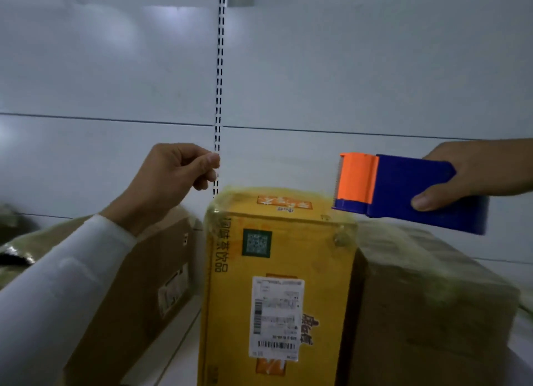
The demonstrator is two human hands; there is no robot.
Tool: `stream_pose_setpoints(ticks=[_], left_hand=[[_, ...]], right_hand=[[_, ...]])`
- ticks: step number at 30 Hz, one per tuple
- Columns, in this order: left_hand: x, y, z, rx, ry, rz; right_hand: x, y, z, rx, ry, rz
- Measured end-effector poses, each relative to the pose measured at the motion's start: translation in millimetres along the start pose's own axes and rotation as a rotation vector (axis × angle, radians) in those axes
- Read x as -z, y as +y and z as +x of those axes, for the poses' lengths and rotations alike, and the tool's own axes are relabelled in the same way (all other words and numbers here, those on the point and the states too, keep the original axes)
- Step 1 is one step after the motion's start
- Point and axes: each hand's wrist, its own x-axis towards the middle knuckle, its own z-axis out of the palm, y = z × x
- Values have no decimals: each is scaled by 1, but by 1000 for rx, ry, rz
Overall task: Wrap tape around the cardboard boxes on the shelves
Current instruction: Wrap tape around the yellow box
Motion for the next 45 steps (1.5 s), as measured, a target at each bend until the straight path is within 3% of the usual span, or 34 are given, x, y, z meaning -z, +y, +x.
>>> stream_pose_setpoints(ticks=[4,15,22,32,39,45], left_hand=[[-2,-18,6,80,-15,80],[5,-52,42,316,-51,-59],[-6,-76,38,364,-94,-79],[-3,-72,40,353,-123,-136],[-3,-81,27,482,-195,-145],[-13,-84,17,485,-192,-67]], right_hand=[[15,25,27,-24,-50,-23],[33,14,93,-88,-90,21],[29,22,111,-197,-106,-7],[42,14,108,-213,-77,-5],[31,28,114,-241,-163,-12],[27,37,123,-238,-144,-2]])
